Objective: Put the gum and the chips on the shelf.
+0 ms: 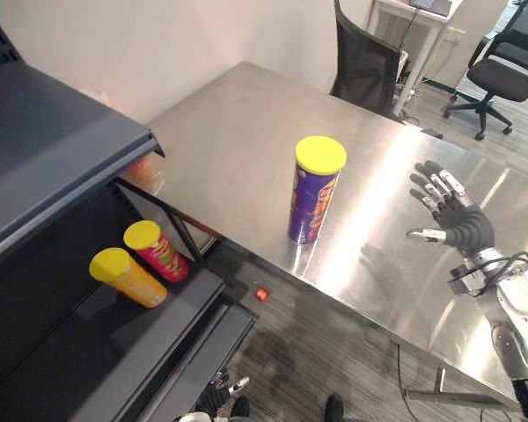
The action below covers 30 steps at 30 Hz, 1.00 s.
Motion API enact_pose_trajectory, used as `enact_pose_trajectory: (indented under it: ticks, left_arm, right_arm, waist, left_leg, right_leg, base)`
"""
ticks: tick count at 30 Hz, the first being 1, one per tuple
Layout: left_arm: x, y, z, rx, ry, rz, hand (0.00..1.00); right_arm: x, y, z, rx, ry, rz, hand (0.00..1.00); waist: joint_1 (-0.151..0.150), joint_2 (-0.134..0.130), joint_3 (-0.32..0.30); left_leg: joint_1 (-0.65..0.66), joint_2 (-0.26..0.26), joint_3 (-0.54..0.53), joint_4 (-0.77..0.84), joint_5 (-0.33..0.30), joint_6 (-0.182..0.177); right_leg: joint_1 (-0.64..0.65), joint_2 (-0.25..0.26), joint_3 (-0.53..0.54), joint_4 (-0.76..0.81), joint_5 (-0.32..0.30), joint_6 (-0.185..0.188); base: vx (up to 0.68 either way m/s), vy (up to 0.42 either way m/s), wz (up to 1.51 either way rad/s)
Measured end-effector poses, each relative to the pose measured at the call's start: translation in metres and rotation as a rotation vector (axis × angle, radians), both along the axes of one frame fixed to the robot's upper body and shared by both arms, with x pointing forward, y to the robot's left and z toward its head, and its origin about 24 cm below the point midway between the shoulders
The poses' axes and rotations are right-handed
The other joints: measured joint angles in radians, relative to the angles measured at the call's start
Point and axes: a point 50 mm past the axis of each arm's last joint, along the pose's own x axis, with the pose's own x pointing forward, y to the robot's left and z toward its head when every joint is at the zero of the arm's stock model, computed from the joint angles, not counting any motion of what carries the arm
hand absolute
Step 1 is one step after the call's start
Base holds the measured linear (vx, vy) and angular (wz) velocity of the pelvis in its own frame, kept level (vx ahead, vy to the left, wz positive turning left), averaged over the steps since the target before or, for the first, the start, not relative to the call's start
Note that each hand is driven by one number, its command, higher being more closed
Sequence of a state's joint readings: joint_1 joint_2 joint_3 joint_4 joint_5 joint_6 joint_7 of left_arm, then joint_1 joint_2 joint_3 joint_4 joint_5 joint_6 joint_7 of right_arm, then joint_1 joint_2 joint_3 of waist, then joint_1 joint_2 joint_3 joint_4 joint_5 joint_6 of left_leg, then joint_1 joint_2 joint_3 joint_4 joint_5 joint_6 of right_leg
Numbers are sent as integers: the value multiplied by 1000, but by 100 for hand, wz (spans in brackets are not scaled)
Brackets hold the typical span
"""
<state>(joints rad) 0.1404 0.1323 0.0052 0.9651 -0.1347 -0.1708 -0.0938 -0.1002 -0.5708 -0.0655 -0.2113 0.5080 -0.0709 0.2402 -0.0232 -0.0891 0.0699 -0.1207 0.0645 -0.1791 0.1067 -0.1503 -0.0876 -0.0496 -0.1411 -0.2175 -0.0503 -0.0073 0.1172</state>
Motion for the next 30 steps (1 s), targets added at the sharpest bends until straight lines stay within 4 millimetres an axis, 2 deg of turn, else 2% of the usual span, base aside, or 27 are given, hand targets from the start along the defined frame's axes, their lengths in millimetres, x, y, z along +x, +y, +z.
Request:
enact_pose_trajectory:
  ticks: [8, 11, 14, 23, 30]
  left_arm:
    - [7, -1, 3, 0, -30, -5, 0]
    - [11, -2, 4, -2, -37, -14, 0]
    - [15, -2, 5, 0, -49, -15, 0]
    - [20, -4, 8, 2, -68, -15, 0]
    - [25, -4, 10, 4, -90, -15, 0]
  right_arm:
    - [10, 13, -1, -28, 11, 33, 0]
    - [13, 17, 3, -30, -5, 45, 0]
    - [18, 21, 11, -33, -34, 51, 0]
    - [27, 36, 17, -48, -47, 92, 0]
    - [33, 47, 28, -58, -84, 125, 0]
  waist:
    - [10, 1, 35]
    - [26, 4, 42]
    - [28, 4, 55]
    - [52, 6, 69]
    - [57, 5, 90]
  left_leg:
    - [-19, -7, -26, 0, 7, 1]
    - [-28, -8, -29, 0, 8, 1]
    - [-48, -10, -38, -1, 18, 0]
    - [-56, -11, -52, -1, 20, -1]
    - [-75, -12, -58, -2, 31, -2]
  right_leg:
    - [-2, -4, -26, -3, 0, 0]
    - [-7, -4, -31, -7, 0, 1]
    - [-20, -4, -44, -13, 8, -1]
    - [-20, -3, -54, -19, 9, -2]
    - [-35, -3, -60, -21, 16, -6]
  base:
    - [7, 8, 10]
    - [4, 4, 3]
    - [3, 4, 10]
    - [5, 2, 3]
    - [-7, 5, 3]
